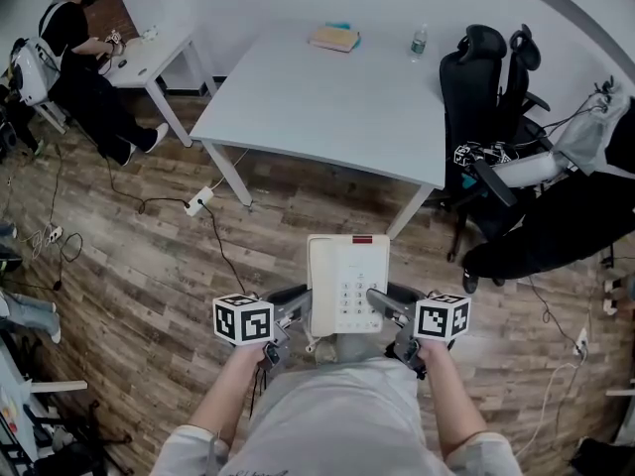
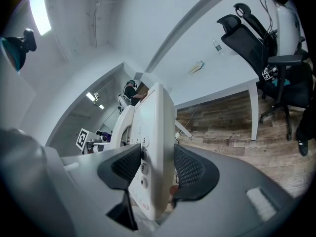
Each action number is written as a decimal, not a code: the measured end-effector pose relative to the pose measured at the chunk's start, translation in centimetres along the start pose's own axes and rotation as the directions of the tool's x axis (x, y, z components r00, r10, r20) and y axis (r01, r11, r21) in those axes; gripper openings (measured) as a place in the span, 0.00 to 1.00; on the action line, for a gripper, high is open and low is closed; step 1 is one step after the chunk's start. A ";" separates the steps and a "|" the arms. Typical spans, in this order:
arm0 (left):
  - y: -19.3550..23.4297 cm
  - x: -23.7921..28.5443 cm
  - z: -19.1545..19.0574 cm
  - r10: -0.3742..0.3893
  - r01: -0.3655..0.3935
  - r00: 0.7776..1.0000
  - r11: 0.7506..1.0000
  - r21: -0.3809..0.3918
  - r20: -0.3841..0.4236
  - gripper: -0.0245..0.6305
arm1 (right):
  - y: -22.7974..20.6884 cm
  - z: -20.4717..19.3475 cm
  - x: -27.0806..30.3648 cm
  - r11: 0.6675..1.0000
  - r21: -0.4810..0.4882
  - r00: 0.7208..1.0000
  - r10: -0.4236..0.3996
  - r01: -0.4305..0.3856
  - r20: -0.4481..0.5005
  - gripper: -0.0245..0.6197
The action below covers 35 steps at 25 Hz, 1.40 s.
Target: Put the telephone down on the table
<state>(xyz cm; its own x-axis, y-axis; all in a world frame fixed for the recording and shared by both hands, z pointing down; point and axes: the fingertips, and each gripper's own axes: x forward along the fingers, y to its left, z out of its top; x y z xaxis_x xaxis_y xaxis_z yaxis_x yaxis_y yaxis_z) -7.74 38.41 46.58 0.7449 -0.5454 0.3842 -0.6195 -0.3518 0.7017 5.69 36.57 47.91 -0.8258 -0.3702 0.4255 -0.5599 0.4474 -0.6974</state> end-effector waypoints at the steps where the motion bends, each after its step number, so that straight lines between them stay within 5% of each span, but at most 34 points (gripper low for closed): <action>1: 0.1 0.1 0.2 0.001 -0.001 1.000 1.000 0.001 0.001 0.20 | -0.1 0.2 0.2 1.000 0.000 1.000 0.002 -0.002 0.000 0.37; 10: 3.0 2.0 2.8 0.014 -0.014 1.000 1.000 -0.004 0.006 0.20 | -2.3 2.7 3.1 1.000 0.004 1.000 0.020 -0.020 -0.005 0.37; 35: 10.3 13.3 18.1 0.033 -0.031 0.999 0.996 -0.084 0.027 0.20 | -11.4 20.3 10.8 0.999 0.020 0.998 0.039 -0.038 -0.048 0.37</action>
<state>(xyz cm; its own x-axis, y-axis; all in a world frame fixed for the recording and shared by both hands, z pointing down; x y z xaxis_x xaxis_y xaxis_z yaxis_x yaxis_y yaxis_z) -8.74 13.78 48.09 0.7172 -0.5769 0.3908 -0.6191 -0.2702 0.7373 4.54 10.95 48.81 -0.8494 -0.3126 0.4252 -0.5264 0.4452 -0.7244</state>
